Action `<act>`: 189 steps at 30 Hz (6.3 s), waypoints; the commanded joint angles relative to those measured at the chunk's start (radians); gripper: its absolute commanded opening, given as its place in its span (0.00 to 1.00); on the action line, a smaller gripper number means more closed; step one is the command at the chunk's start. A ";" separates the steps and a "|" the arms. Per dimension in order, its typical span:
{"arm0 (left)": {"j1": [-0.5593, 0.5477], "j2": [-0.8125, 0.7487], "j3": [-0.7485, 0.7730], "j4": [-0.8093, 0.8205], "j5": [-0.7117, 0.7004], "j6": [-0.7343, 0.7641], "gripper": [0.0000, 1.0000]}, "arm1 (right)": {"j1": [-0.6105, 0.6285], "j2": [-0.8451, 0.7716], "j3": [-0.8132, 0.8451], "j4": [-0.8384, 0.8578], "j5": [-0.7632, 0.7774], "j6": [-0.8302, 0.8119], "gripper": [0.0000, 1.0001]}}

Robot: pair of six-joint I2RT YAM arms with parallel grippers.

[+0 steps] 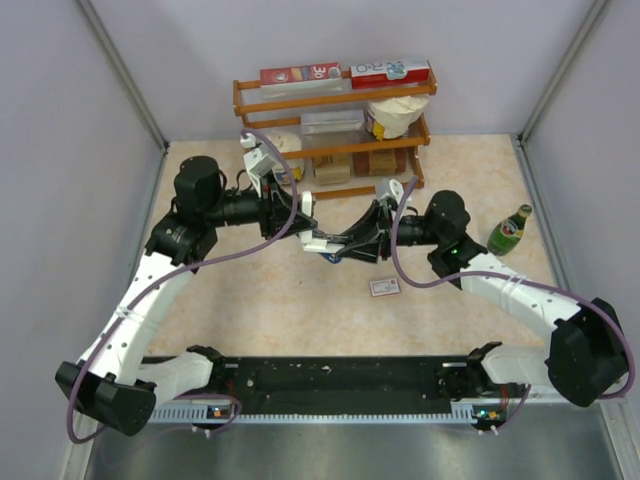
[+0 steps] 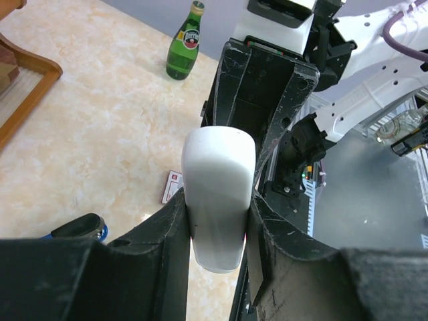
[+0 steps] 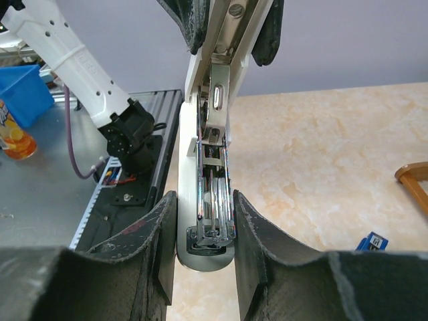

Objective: Load the staples into the stapler

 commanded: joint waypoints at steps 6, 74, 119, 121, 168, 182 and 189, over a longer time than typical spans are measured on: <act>0.107 -0.088 0.078 0.228 -0.192 -0.039 0.00 | -0.026 0.016 -0.067 -0.028 -0.059 0.070 0.01; 0.133 -0.122 -0.519 0.312 0.370 0.536 0.00 | -0.075 -0.194 -0.028 -0.538 0.019 -0.449 0.75; 0.127 -0.111 -0.570 0.576 0.416 0.309 0.03 | 0.264 0.171 0.144 -0.450 0.373 -0.409 0.67; 0.127 -0.112 -0.571 0.576 0.414 0.310 0.03 | 0.264 0.172 0.145 -0.449 0.378 -0.407 0.65; 0.127 -0.111 -0.551 0.510 0.380 0.339 0.46 | 0.264 0.157 0.145 -0.493 0.312 -0.451 0.19; 0.136 -0.128 -0.530 0.446 0.311 0.355 0.83 | 0.264 0.162 0.145 -0.502 0.324 -0.458 0.17; 0.203 -0.180 -0.504 0.366 0.308 0.373 0.99 | 0.265 0.166 0.147 -0.499 0.372 -0.444 0.16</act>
